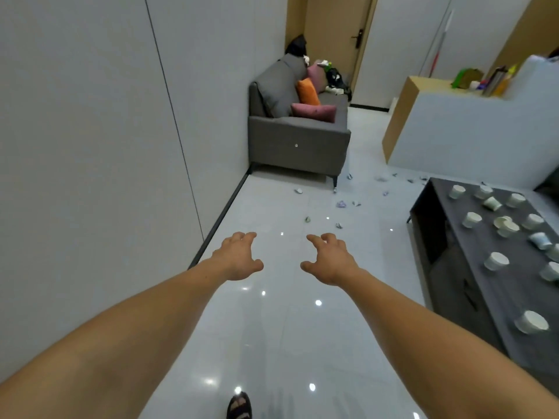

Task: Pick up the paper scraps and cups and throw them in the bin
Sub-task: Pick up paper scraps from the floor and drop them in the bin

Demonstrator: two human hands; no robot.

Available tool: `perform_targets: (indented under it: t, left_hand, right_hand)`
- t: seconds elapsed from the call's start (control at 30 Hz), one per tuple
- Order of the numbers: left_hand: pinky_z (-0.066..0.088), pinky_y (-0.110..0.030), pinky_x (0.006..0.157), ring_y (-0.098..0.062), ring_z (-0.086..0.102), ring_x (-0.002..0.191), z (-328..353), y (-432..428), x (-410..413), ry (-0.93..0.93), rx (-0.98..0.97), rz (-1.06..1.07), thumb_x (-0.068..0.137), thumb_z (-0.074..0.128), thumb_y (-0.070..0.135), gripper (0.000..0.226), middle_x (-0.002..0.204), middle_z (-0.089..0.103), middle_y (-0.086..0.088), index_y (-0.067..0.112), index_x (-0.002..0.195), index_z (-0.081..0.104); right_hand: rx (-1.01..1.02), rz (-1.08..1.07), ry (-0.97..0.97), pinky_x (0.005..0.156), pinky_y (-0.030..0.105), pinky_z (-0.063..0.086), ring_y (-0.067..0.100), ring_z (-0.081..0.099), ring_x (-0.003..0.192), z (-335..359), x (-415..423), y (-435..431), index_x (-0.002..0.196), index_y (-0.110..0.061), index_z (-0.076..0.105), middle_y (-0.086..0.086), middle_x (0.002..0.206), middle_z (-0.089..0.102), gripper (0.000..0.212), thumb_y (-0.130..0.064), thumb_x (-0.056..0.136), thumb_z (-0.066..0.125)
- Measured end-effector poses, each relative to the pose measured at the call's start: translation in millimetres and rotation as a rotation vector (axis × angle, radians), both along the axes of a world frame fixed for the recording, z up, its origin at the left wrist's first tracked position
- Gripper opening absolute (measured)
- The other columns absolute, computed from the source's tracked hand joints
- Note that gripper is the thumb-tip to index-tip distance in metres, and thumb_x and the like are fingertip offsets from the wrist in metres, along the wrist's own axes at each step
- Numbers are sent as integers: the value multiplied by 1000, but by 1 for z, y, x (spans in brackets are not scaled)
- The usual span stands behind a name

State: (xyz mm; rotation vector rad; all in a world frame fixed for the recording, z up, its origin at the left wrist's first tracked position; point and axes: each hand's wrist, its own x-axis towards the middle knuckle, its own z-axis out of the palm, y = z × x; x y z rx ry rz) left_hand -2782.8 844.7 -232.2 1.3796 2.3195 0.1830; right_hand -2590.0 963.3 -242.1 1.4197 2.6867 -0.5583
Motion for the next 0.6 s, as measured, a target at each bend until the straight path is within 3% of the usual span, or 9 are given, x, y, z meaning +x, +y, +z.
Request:
perform_targets:
  t: [0.3,0.6]
  left_hand:
    - [38,-44,105,-30,27,137,6,151,-56,-60,69,-114,86,58,38,78,152,24,-6,22,150,17]
    - [39,-44,105,-30,32,135,-6,287,-56,-50,31,-236,84,60,40,80,152,26,-6,23,150,18]
  right_hand:
    - [32,-179,11,104,43,40,26,23,140,8,-27,110,151,-33,22,2,155,20,73,-47,89,58]
    - [-16,-274,7,101,39,41,26,27,137,-6,-25,222,151,-31,23,3,153,23,72,-46,90,58]
